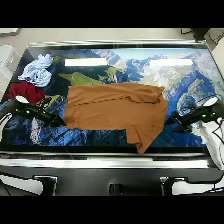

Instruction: Fold the clothes and pants, and hang the long-sleeved shirts on hangers.

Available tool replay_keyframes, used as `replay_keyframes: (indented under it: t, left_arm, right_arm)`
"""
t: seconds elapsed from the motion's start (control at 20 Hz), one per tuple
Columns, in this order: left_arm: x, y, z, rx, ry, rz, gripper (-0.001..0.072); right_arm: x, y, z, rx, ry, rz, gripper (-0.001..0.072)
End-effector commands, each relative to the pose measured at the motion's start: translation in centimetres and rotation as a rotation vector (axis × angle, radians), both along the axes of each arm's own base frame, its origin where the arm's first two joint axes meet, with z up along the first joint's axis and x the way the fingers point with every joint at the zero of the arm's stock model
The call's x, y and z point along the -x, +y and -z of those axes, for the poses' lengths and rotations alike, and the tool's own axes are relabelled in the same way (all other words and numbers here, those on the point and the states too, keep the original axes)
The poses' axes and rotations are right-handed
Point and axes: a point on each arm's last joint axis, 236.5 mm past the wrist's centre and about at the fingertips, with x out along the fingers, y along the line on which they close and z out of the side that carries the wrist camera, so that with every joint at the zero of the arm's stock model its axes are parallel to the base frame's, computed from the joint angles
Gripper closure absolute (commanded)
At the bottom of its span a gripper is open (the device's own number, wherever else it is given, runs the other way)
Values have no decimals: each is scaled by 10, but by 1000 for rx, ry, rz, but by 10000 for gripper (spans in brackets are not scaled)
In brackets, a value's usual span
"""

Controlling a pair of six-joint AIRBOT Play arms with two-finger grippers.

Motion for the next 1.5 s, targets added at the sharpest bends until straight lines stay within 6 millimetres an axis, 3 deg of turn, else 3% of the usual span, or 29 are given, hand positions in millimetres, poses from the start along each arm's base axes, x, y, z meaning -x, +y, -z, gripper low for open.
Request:
replay_keyframes:
  t: [0.0,0.1,0.15,0.2,0.25,0.35,0.45,0.5,0.55,0.6,0.65,0.7,0.75,0.8,0.85,0.9,1.0,1.15,1.3,1.45]
  left_arm:
    - [-2,1,-6,-4,-17,-1,682]
    - [-2,1,-7,-5,-21,-1,682]
    - [-2,1,-7,-5,-21,-1,682]
    - [-2,1,-8,-6,-21,-3,682]
    - [-3,1,-10,-8,-29,-3,682]
    - [-16,5,-26,-23,-92,-8,683]
    - [-56,15,-76,-74,-292,-24,684]
    - [-81,22,-115,-118,-437,-40,684]
    - [-108,31,-174,-172,-627,-66,684]
    - [-127,38,-241,-227,-828,-102,684]
    - [-136,43,-318,-279,-1042,-145,684]
    - [-130,46,-405,-330,-1272,-199,684]
    - [-107,45,-483,-368,-1475,-246,684]
    - [-76,40,-539,-396,-1622,-273,684]
    - [-40,33,-580,-417,-1733,-285,683]
    - [-9,24,-601,-423,-1797,-289,683]
    - [44,9,-623,-432,-1879,-291,683]
    - [100,-1,-656,-416,-1995,-363,684]
    - [132,-5,-676,-419,-2083,-395,684]
    - [131,-8,-668,-428,-2055,-369,684]
  right_arm:
    - [-22,35,15,-42,-62,3,184]
    - [-24,47,17,-36,-67,-19,252]
    - [-26,52,17,-33,-65,-16,353]
    - [-26,57,16,-33,-63,-24,547]
    - [-26,60,10,-43,-62,-39,669]
    - [-40,56,-21,-32,-128,-92,668]
    - [-77,40,-83,54,-314,-149,669]
    - [-100,29,-129,123,-454,-171,670]
    - [-123,17,-192,214,-632,-190,670]
    - [-139,6,-265,322,-827,-197,670]
    - [-142,-3,-340,430,-1014,-199,670]
    - [-133,-9,-416,544,-1197,-188,670]
    - [-108,-14,-491,660,-1363,-161,670]
    - [-73,-16,-550,760,-1494,-119,670]
    - [-38,-14,-586,820,-1581,-85,670]
    - [-5,-10,-606,848,-1625,-63,670]
    - [53,3,-617,846,-1643,-46,670]
    - [108,14,-637,880,-1719,-24,670]
    - [139,13,-662,936,-1811,36,670]
    - [140,9,-660,953,-1795,44,670]
